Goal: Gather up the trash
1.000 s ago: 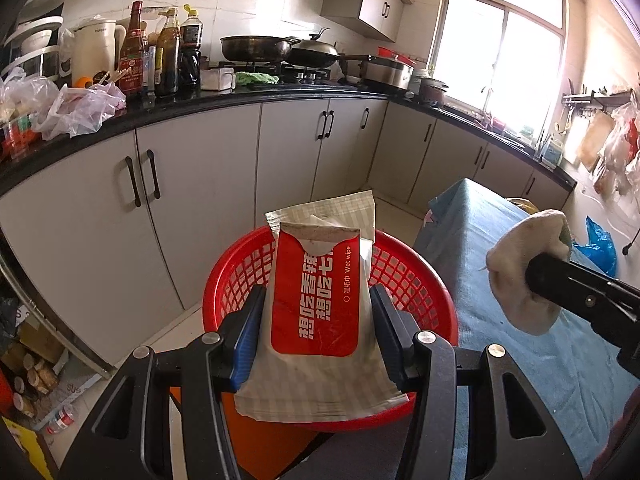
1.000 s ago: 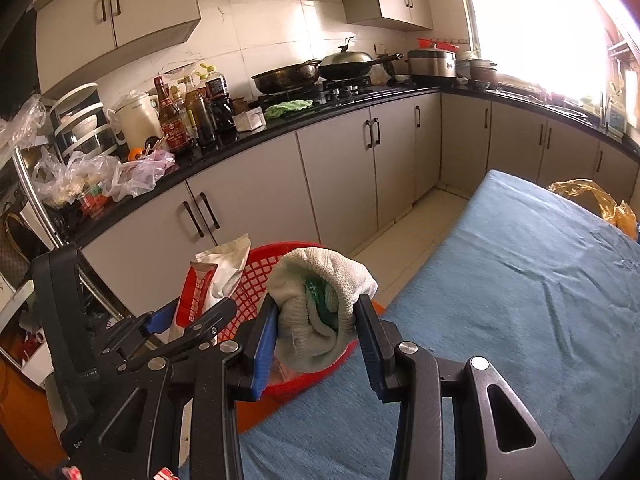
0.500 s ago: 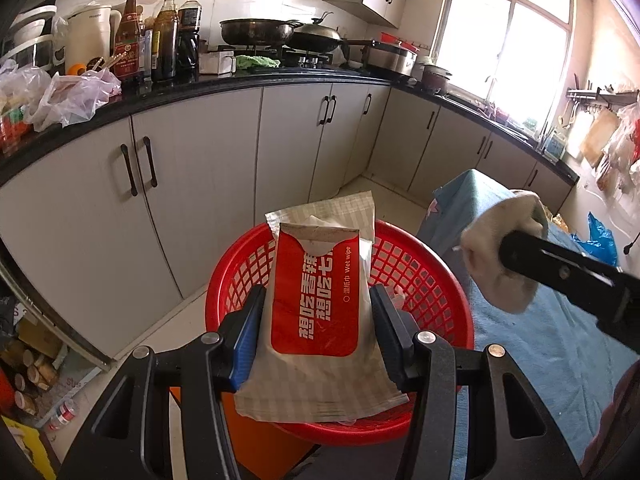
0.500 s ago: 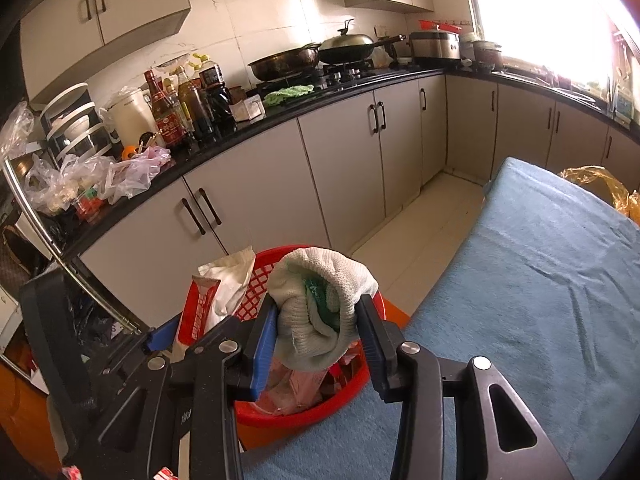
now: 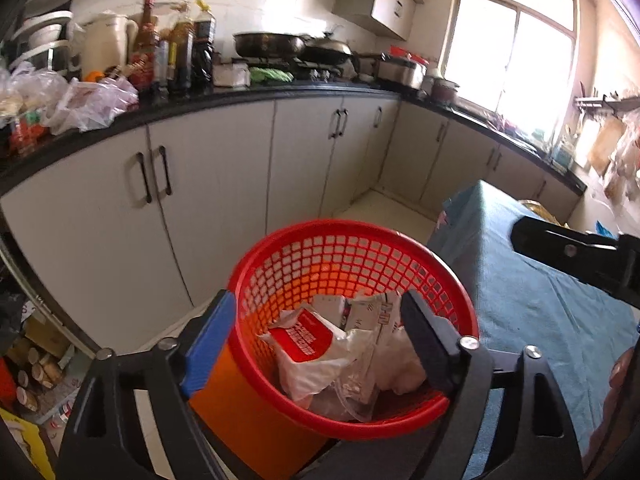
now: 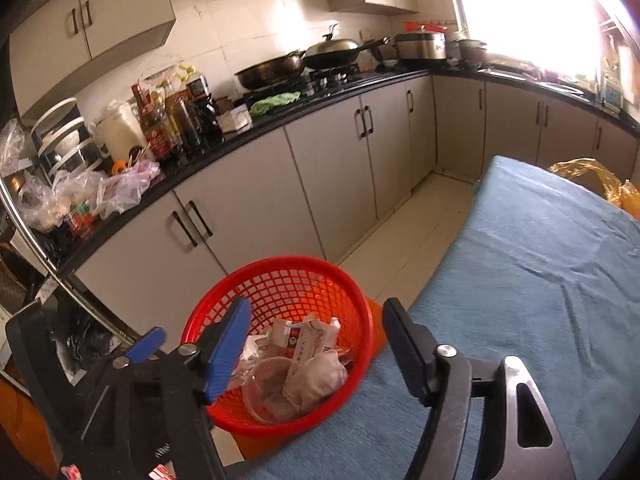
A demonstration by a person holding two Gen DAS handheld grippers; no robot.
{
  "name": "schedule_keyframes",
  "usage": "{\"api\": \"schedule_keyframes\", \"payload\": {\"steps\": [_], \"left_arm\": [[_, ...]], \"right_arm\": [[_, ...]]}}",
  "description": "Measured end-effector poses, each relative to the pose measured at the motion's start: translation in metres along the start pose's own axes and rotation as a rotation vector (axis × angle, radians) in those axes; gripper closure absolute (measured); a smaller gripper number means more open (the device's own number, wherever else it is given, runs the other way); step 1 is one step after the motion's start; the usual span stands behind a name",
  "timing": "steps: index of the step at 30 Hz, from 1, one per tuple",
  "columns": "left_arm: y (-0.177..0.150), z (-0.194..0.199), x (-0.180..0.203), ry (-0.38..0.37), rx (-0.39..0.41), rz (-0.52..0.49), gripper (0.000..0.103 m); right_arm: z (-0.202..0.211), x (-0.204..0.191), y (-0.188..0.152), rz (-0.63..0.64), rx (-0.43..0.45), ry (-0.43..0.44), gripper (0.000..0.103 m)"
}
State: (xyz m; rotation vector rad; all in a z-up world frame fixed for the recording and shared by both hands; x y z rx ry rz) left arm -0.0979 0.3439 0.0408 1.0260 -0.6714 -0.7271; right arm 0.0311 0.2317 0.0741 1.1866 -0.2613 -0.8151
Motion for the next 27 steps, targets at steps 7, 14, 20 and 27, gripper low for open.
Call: {"api": "schedule_keyframes", "payload": {"steps": [7,14,20,27], "left_arm": [[0.002,0.022,-0.002,0.083,0.066,-0.013,0.006],[0.002,0.033,-0.005,0.174,0.100,-0.032,0.003],[0.003,0.040,-0.011,0.249,0.100,-0.041,0.002],[0.004,0.051,-0.024,0.316,0.096,-0.061,0.002]], "right_arm": [[0.027,0.006,-0.007,0.071,0.034,-0.079,0.011],[0.040,0.005,-0.022,0.180,0.026,-0.141,0.008],[0.041,-0.001,-0.032,0.237,-0.001,-0.152,0.007],[0.058,0.000,-0.038,0.245,0.016,-0.162,0.007]]}}
Point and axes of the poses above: each gripper's, at about its wrist camera, not at the fingertips, and z roughly against the way its jaws point, x to its right, y to its top, the point moved 2 cm from there along -z, roughly the way its jaws point, and after that the axes turned 15 degrees about x, right-handed, at the moved point
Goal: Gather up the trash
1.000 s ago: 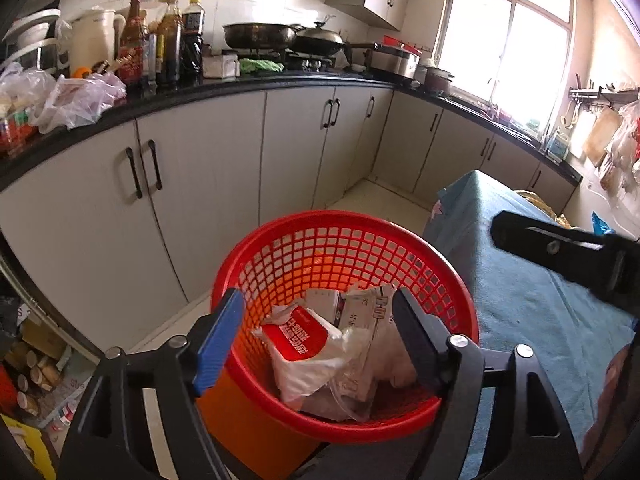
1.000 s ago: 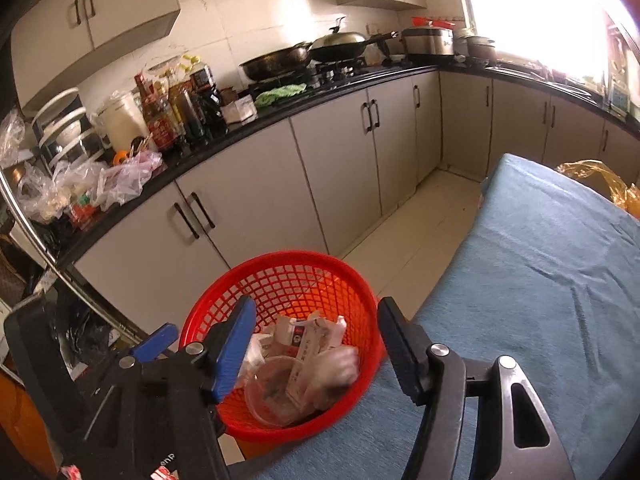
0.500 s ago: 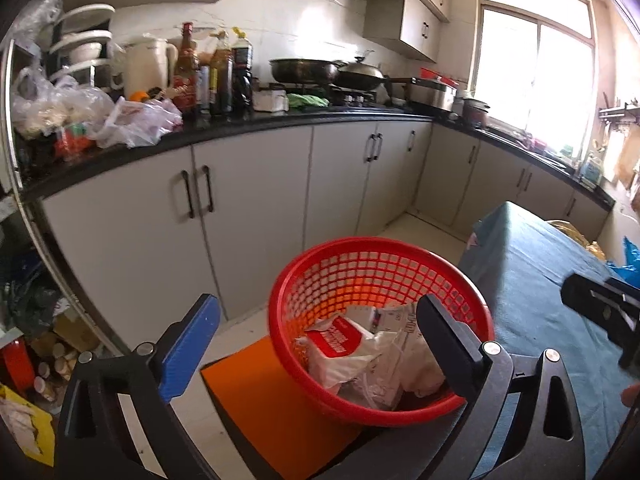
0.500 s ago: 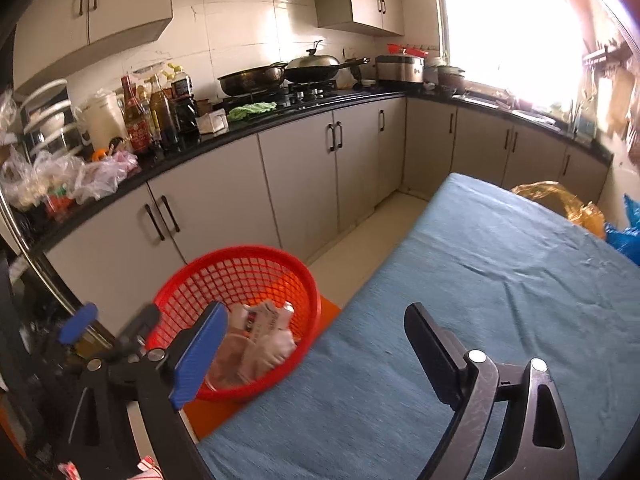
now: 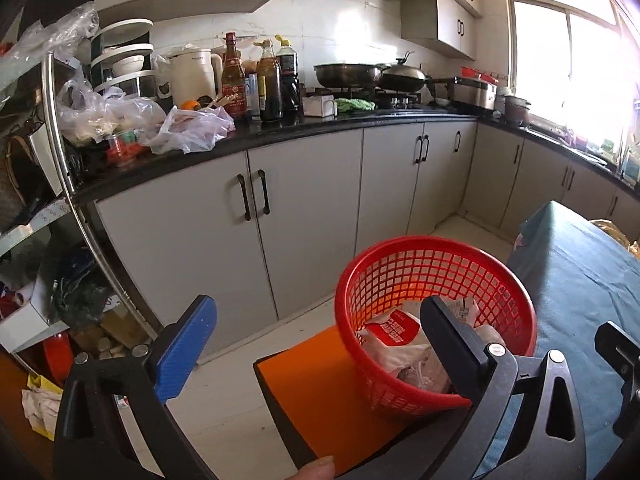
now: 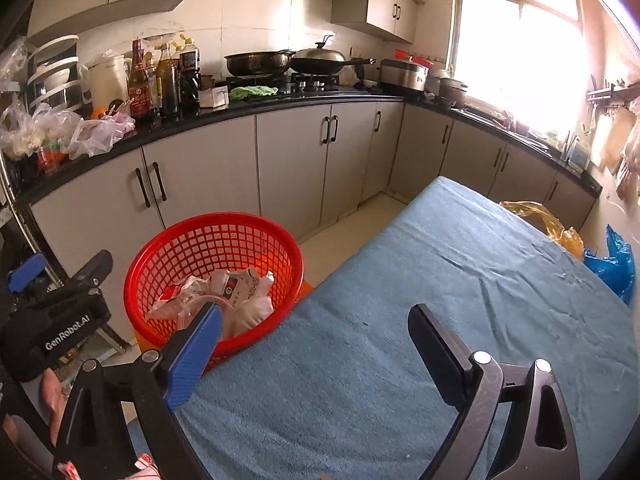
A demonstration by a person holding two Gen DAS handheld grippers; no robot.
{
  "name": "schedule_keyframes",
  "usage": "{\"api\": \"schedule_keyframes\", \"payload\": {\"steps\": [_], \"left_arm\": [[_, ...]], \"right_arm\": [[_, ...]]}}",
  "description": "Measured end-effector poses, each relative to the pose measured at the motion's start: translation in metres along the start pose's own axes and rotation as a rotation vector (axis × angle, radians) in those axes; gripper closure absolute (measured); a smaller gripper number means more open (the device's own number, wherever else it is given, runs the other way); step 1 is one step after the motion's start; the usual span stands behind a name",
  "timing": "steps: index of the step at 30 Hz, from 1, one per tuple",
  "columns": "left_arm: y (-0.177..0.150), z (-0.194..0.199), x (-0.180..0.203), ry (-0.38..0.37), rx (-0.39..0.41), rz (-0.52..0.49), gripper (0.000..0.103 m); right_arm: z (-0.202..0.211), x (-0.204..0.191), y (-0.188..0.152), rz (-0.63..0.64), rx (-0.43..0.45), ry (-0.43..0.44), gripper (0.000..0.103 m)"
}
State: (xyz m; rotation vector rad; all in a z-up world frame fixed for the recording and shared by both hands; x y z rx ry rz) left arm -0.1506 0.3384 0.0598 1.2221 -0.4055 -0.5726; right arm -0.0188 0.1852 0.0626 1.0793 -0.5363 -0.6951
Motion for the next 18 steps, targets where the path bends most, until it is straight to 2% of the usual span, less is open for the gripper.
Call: {"api": "schedule_keyframes", "payload": {"steps": [3,6,9,12,18], "left_arm": [[0.001,0.011,-0.008,0.009,0.025,0.007,0.002],[0.002,0.023,-0.011,0.077,0.035,-0.038,0.002],[-0.001,0.045,-0.007,0.122,0.069,-0.125,0.002],[-0.005,0.071,-0.002,0.087,0.095,-0.152,0.002],[-0.012,0.117,0.007,-0.001,0.155,-0.131,0.002]], "right_arm": [[0.011,0.001,-0.001,0.005,0.012,-0.008,0.007],[0.031,0.004,-0.006,0.006,0.033,-0.022,0.007],[0.055,0.010,-0.013,0.000,0.056,-0.035,0.007],[0.086,0.015,-0.022,-0.004,0.091,-0.065,0.007],[0.146,0.023,-0.043,-0.017,0.146,-0.132,0.006]]}}
Point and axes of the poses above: each gripper's, at about its wrist camera, not at the fingertips, and z roughly against the way its jaws point, x to its right, y to its top, the point moved 2 cm from there along -z, roughly the way its jaws point, and after that the axes turned 15 degrees about x, right-handed, at the moved point
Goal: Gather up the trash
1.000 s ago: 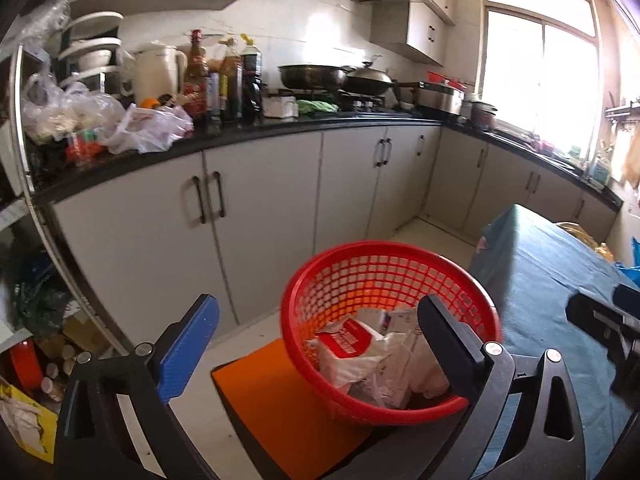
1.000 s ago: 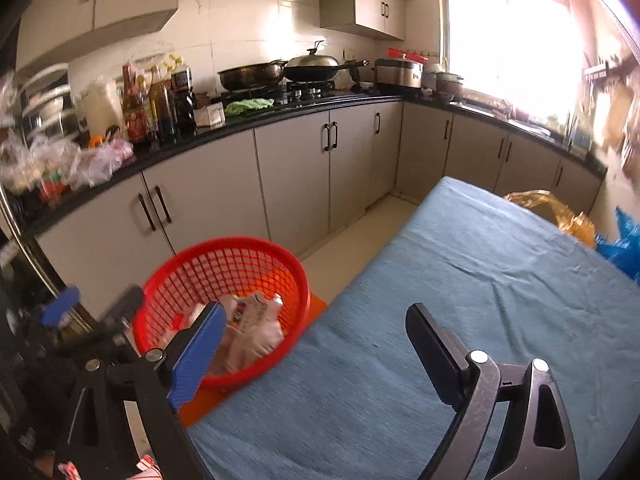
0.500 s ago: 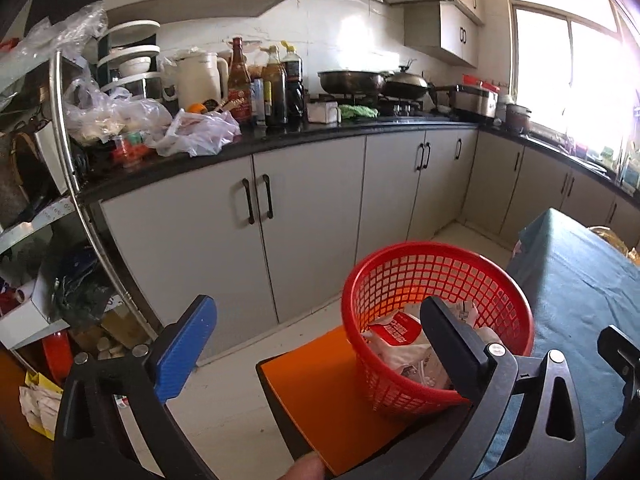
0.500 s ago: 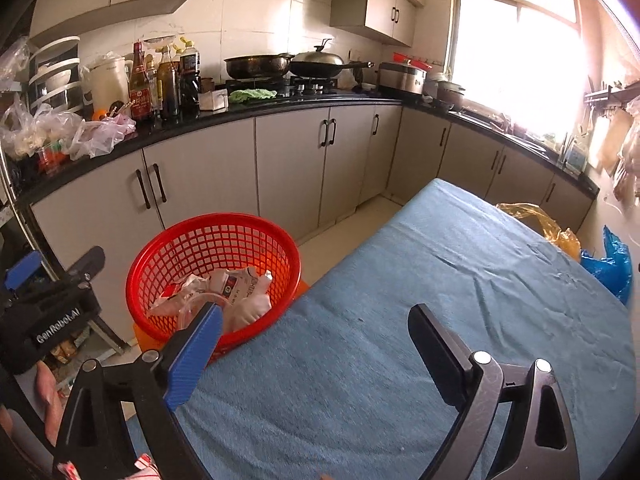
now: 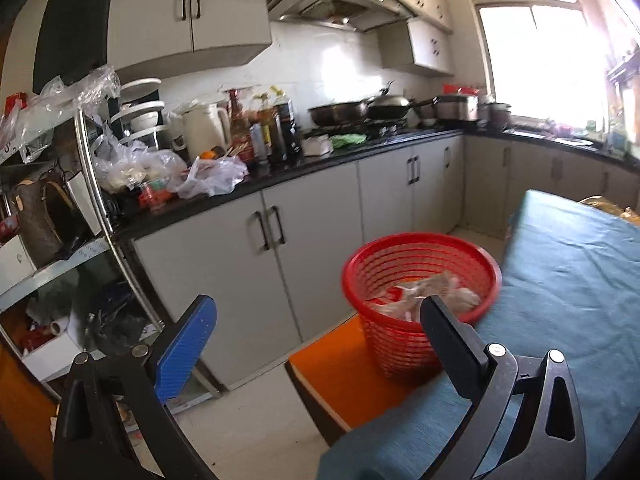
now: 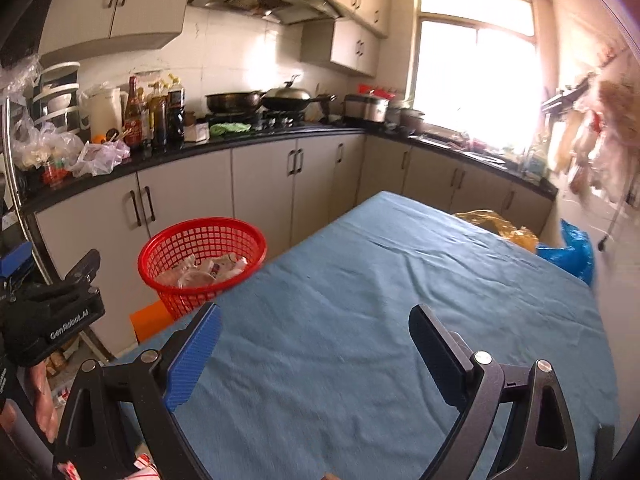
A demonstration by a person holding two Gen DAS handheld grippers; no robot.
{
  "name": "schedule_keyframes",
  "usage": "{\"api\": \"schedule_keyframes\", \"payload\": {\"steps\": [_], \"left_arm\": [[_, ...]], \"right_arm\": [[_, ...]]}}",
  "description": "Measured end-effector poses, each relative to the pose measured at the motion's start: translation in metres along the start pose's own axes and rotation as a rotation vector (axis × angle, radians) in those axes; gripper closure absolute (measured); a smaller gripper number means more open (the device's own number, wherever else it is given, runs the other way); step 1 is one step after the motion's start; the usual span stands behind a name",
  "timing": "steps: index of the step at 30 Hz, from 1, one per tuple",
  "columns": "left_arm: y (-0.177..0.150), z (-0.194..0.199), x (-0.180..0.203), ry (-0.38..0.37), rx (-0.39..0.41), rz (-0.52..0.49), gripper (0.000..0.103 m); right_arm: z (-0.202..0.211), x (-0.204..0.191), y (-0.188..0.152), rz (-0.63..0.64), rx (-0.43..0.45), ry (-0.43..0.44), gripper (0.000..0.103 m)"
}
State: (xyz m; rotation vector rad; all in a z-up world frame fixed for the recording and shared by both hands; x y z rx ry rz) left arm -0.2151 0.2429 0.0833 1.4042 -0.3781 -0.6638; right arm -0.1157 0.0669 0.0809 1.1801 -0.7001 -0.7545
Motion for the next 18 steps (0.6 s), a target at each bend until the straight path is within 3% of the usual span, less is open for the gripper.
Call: {"api": "schedule_keyframes", "payload": {"steps": [8,18], "left_arm": [[0.001,0.049,0.014,-0.096,0.048,0.015,0.002],[-0.017,0.084,0.039,-0.156,0.034,0.020,0.002]], "right_arm": [[0.075,0.024,-0.025,-0.030,0.044,-0.110,0.005],[0.112,0.050,-0.043,-0.071,0.020,-0.197,0.004]]}}
Point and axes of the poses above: each gripper's, at about its wrist camera, not at the fingertips, and z roughly against the way its jaws point, x to its right, y to its top, the point moved 2 cm from there along -z, roughly the way its jaws point, and after that the axes turned 15 degrees about x, right-handed, at the moved point
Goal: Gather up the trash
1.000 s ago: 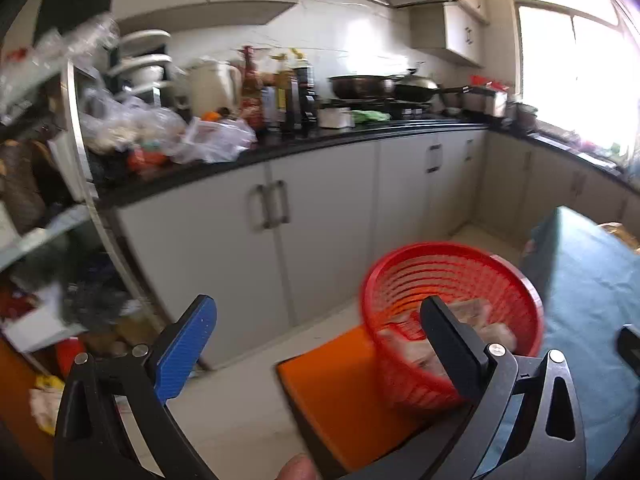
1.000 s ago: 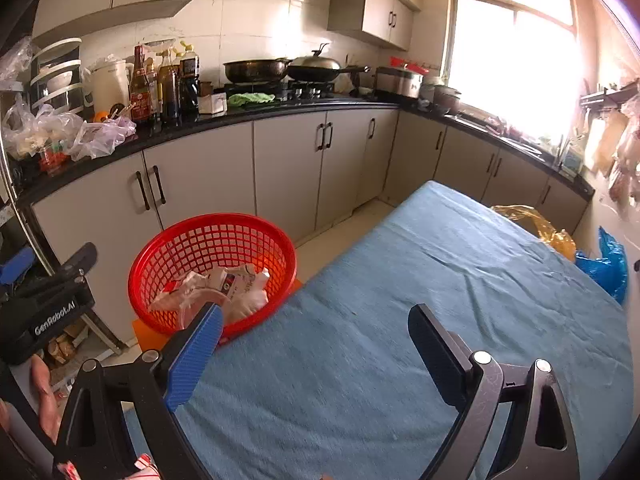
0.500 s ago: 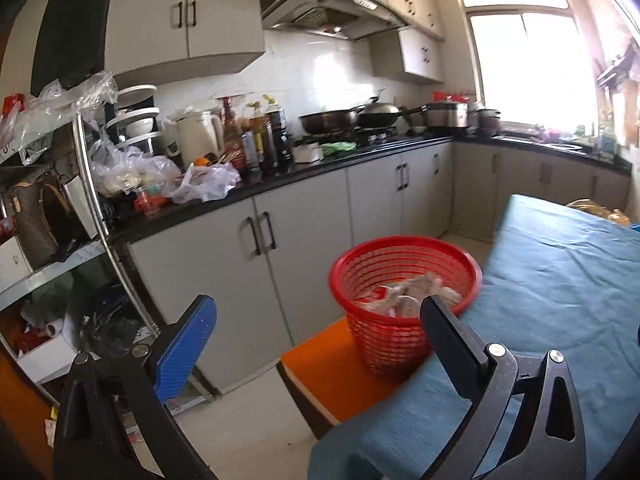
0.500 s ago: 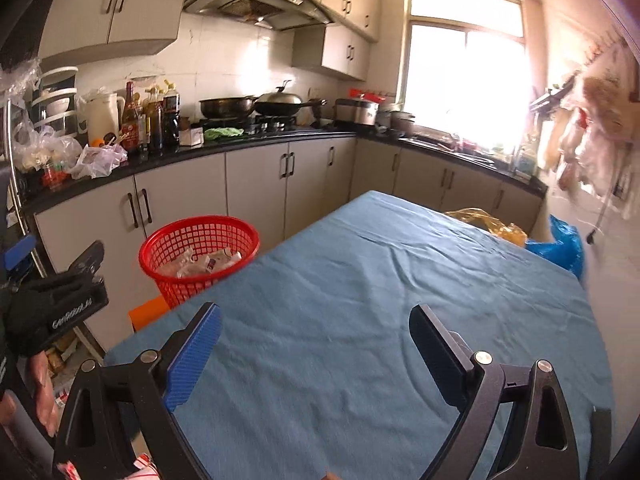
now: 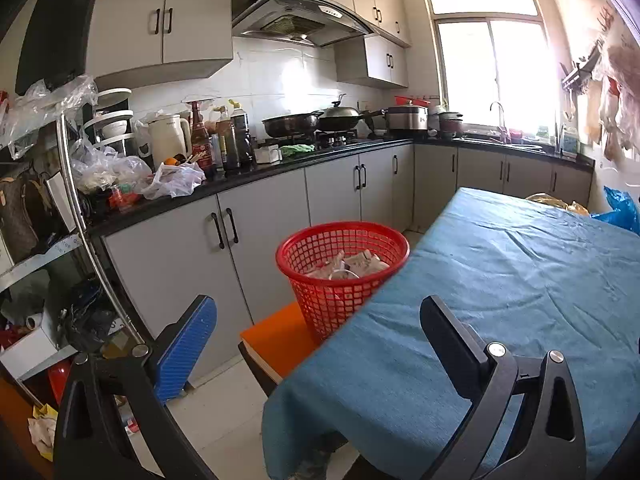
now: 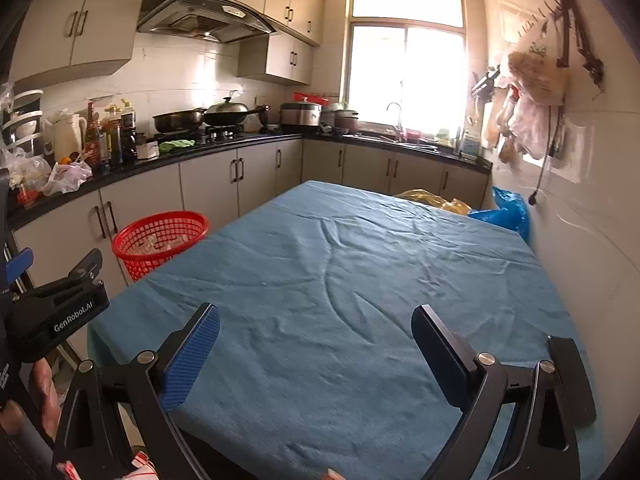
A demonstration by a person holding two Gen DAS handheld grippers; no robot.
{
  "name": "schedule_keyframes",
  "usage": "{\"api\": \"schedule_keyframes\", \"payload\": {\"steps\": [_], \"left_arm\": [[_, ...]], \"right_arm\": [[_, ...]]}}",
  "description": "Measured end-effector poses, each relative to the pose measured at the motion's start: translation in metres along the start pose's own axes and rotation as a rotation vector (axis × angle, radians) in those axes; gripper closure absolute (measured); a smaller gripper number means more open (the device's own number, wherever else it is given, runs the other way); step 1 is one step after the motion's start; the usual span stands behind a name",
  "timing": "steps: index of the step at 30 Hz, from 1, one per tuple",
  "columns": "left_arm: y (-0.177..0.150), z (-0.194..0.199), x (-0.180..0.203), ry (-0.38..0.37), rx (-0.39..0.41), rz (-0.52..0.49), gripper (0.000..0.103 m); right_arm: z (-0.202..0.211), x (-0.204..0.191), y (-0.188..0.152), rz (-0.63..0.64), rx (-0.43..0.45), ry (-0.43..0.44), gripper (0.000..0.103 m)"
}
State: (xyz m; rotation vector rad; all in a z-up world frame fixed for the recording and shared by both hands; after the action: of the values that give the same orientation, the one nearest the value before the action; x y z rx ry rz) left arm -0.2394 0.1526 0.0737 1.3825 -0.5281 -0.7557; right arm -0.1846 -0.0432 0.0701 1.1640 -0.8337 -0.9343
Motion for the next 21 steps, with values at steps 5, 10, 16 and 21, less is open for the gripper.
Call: {"api": "schedule_keyframes", "payload": {"steps": [5,10,16,21], "left_arm": [[-0.006,0.005,0.013,-0.017,-0.015,-0.009,0.002],[-0.006,0.007,0.018,-0.030,-0.018,-0.013,0.002],[-0.009,0.001,0.014,-0.030,-0.032,-0.011,0.002],[-0.011,-0.003,0.011,-0.030,-0.051,-0.003,0.002]], "right_arm": [[0.006,0.009,-0.002,-0.004,-0.001,-0.015,0.004],[0.005,0.006,-0.004,0.004,-0.008,-0.015,0.004],[0.003,0.001,-0.005,0.019,-0.015,-0.019,0.004],[0.000,-0.003,-0.007,0.032,-0.026,-0.019,0.004]]}}
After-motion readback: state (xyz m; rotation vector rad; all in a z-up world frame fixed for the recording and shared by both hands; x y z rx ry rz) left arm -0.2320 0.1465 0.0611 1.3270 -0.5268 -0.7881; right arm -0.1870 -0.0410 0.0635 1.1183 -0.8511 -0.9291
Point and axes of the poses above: each gripper's, at about its wrist camera, not at the fingertips, and z roughly against the way its jaws point, x to its right, y to its top, the point moved 2 cm from there along -z, roughly the way its jaws point, and after that the axes turned 15 degrees about x, right-handed, at the moved point
